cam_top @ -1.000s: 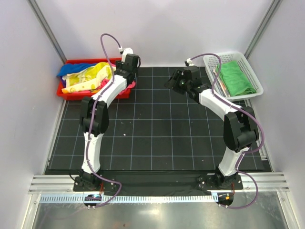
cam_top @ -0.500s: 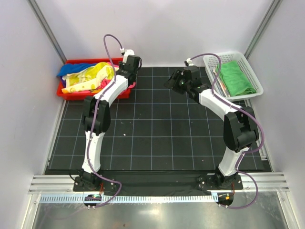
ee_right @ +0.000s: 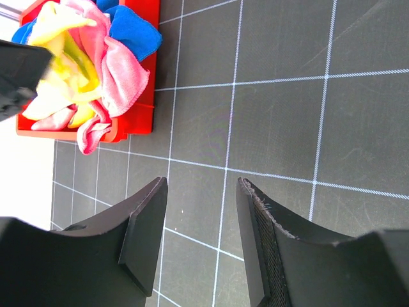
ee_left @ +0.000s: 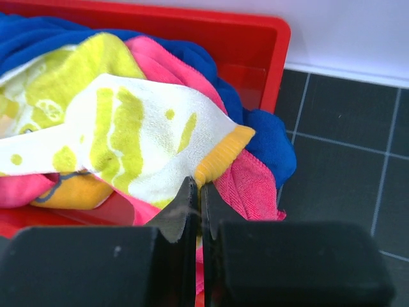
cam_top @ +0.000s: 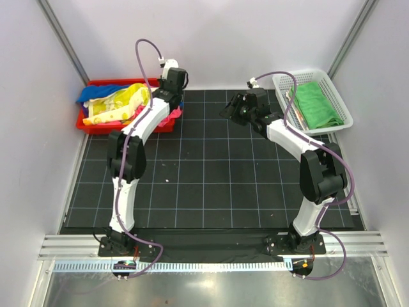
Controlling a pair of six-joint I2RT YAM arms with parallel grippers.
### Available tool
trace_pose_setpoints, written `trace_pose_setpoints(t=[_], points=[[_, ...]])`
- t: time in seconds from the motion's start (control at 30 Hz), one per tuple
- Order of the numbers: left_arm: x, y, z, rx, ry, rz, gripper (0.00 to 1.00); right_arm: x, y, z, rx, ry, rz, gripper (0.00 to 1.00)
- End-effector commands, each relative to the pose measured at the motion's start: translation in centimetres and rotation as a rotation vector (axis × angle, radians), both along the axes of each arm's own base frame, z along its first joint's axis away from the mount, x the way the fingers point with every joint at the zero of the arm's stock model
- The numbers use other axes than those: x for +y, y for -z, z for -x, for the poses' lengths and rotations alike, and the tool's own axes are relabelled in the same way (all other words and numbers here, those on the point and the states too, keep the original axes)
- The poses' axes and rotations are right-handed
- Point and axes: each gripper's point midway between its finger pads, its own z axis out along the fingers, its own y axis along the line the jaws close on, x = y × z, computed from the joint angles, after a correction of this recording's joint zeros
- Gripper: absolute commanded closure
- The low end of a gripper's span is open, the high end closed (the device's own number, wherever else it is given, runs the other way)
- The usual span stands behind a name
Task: Fold and stack the towels
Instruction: Grab crumpled towel, then move the towel to the center of the board
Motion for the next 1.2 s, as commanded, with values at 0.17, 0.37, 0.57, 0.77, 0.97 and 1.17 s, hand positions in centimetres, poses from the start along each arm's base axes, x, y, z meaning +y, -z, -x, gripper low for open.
trace_pose_setpoints(t=[0.17,0.37,0.57,0.77,0.97,1.17], points=[[-0.8,-15.0,3.5,-0.279,0.048,0.062,1.0,0.6,-4.3,-0.7,-0.121,-0.017,-0.028,0.46],[-2.9,-20.3,7.0,-0.365,0.107,0.064,1.0,0.4,-5.6,-1.3,-0.141,-0.003,-0.01,0.46],[-6.2,-24.9,11.6,-0.431,0.229,0.074,1.0,-1.2,-6.9,-0.8,-0.151,0.059,0.035,0.46],[-11.6,-24.1,17.7,-0.4,0.422,0.237,1.0,-4.7,-6.9,1.8,-0.135,0.174,0.101,0.46],[-19.7,-17.5,27.1,-0.26,0.659,0.306,1.0,-8.7,-5.8,7.1,-0.088,0.266,0.164,0.46],[-25.1,-9.6,39.2,-0.165,0.82,0.449,1.0,-11.5,-2.1,13.0,-0.039,0.304,0.181,0.46]])
